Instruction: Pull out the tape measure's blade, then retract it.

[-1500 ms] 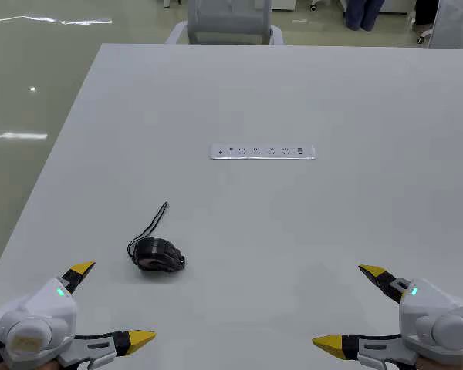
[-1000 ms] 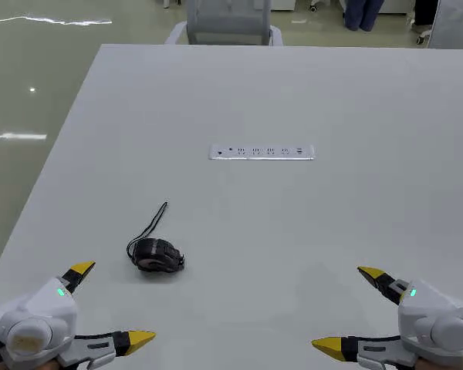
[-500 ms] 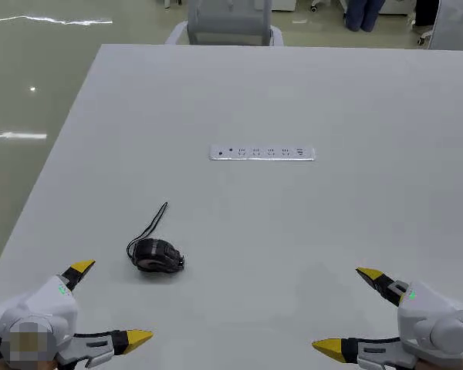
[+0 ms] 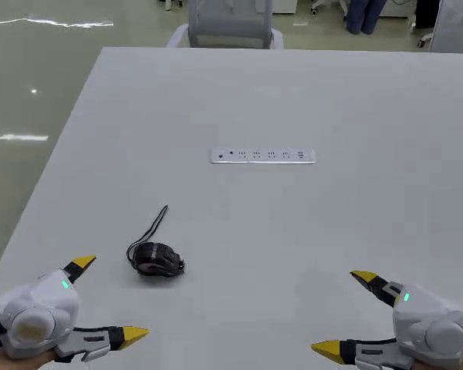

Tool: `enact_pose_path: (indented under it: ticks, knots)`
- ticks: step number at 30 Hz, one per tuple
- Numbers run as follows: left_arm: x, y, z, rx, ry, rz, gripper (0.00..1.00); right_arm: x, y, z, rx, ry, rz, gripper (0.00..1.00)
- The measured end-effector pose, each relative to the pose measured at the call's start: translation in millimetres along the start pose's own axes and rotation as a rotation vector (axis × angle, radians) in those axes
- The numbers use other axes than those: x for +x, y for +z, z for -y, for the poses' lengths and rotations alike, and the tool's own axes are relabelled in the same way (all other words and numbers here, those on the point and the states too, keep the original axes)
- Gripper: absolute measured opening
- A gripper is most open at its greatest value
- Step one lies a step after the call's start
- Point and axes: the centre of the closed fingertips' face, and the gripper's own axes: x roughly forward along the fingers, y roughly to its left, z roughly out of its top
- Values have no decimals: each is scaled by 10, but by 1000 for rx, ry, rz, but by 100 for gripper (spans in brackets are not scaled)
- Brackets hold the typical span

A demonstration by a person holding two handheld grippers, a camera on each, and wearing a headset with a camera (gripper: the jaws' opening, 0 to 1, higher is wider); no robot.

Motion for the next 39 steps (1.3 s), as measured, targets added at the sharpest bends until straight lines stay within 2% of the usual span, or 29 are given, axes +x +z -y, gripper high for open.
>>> enact_pose_path:
  ticks: [20,27,39]
  knots:
    - [135,34,-171,64,-25,-39,85,175,119,112,-64,43,-10,85]
    - [182,80,-215,101,-41,-48,80,253,179,127,-117,76,-4,81]
    - [322,89,-261,178,-94,-93,72,415,275,190,-179,130,0,76]
